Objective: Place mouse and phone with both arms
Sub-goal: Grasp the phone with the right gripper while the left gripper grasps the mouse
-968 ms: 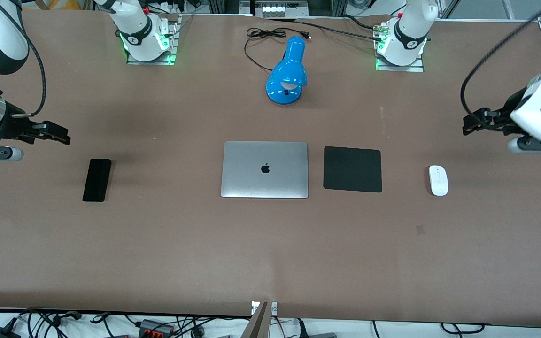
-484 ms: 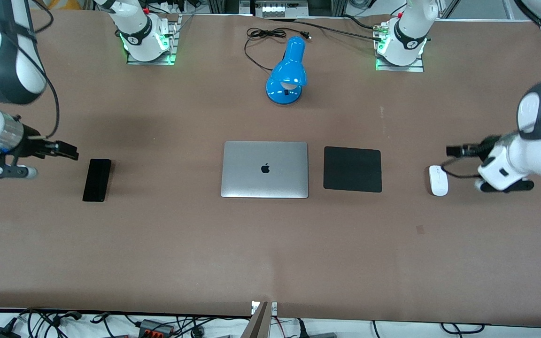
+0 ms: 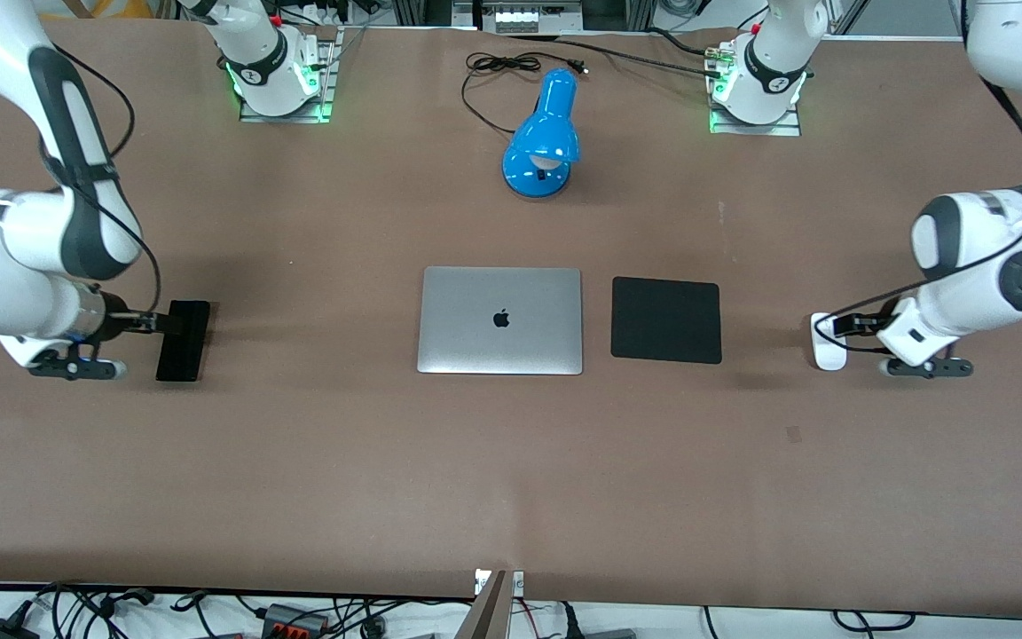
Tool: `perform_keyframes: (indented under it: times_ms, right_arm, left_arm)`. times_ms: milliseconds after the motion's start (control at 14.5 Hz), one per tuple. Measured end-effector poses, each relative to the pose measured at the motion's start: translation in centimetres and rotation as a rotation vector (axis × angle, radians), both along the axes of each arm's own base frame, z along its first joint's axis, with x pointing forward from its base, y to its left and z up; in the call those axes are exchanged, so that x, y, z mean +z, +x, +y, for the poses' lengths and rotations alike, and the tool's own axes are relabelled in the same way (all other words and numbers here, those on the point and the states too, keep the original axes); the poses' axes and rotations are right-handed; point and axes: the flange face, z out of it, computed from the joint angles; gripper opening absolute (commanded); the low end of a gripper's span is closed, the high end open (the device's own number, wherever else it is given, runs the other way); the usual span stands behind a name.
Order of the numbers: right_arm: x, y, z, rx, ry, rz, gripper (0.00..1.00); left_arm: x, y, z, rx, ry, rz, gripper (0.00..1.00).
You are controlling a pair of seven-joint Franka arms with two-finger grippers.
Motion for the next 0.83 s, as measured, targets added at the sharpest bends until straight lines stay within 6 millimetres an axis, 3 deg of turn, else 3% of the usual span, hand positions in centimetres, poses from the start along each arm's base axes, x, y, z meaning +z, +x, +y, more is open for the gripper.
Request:
perform_keyframes:
  times_ms: [484, 830]
  right_arm:
    - [-5.3, 0.3, -0.8, -0.007, 0.005, -0.013, 1.0]
    - [-7.2, -0.1, -1.5, -0.017, 0.006, 0.002, 1.0]
  left_arm:
    - [-4.1, -2.2, -1.5, -0.023, -0.01, -0.13, 1.0]
    - [-6.6, -2.6, -1.4, -0.02, -0.018, -0.118, 1.0]
